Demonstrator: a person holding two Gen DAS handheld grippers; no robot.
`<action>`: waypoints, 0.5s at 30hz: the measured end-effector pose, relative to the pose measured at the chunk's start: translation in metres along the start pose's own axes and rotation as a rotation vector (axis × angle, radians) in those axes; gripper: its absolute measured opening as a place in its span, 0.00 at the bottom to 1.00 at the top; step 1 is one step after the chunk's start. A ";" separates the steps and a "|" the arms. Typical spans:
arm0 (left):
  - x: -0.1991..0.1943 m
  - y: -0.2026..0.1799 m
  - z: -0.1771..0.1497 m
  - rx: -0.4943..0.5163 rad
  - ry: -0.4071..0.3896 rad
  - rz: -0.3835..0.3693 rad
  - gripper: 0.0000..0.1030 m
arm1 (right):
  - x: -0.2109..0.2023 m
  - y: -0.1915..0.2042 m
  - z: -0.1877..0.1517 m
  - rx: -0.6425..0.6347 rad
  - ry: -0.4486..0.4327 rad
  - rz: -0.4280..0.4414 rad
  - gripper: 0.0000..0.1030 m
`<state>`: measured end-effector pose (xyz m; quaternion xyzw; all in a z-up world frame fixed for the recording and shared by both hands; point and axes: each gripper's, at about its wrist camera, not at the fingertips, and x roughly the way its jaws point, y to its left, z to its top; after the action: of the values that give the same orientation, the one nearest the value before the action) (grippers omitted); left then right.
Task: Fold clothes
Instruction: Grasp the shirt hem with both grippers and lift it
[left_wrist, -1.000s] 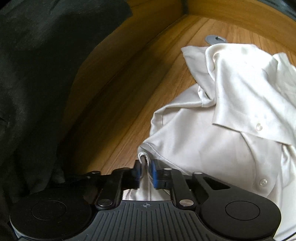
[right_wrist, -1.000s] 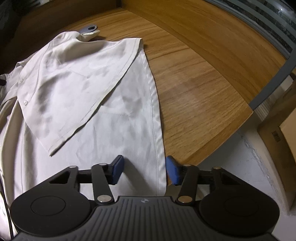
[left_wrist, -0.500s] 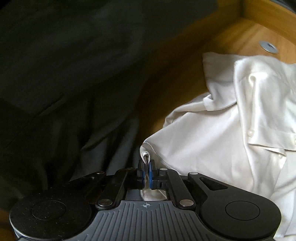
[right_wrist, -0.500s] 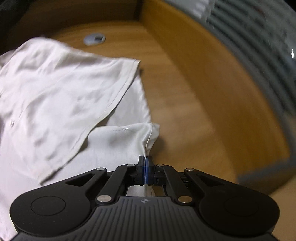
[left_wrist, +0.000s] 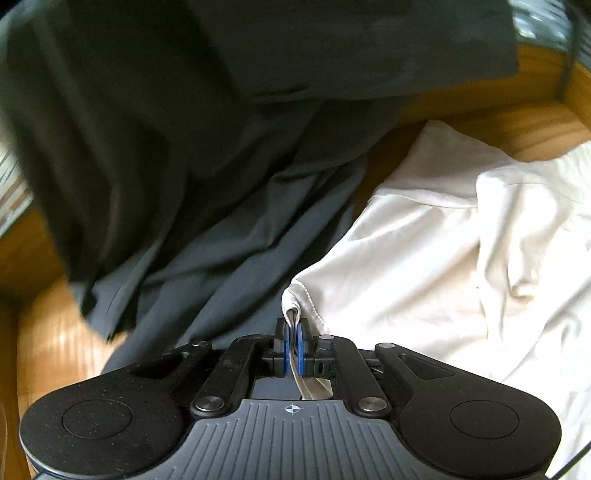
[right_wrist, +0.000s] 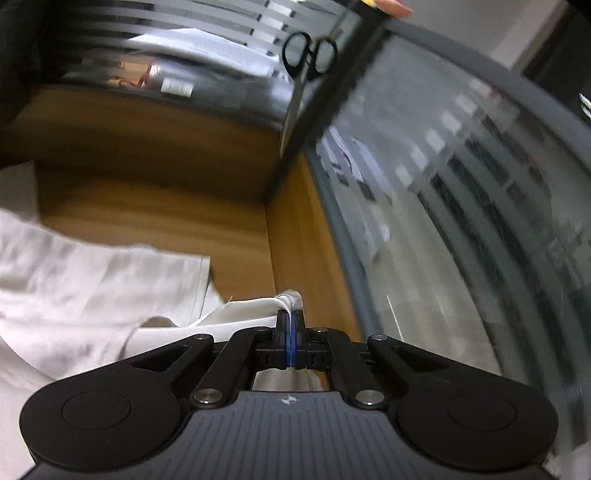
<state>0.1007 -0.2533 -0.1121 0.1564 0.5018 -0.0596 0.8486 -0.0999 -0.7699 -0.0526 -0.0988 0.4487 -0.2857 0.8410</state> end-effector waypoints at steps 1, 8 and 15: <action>-0.002 0.003 -0.007 -0.025 0.008 0.007 0.06 | 0.005 0.000 0.006 -0.013 0.007 0.006 0.00; 0.003 0.021 -0.045 -0.129 0.077 0.093 0.06 | 0.045 0.025 -0.009 -0.117 0.200 0.145 0.00; 0.005 0.038 -0.076 -0.242 0.136 0.081 0.20 | 0.050 0.044 -0.066 -0.096 0.317 0.282 0.01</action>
<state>0.0503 -0.1920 -0.1427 0.0769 0.5548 0.0463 0.8271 -0.1143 -0.7568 -0.1438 -0.0290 0.5977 -0.1556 0.7859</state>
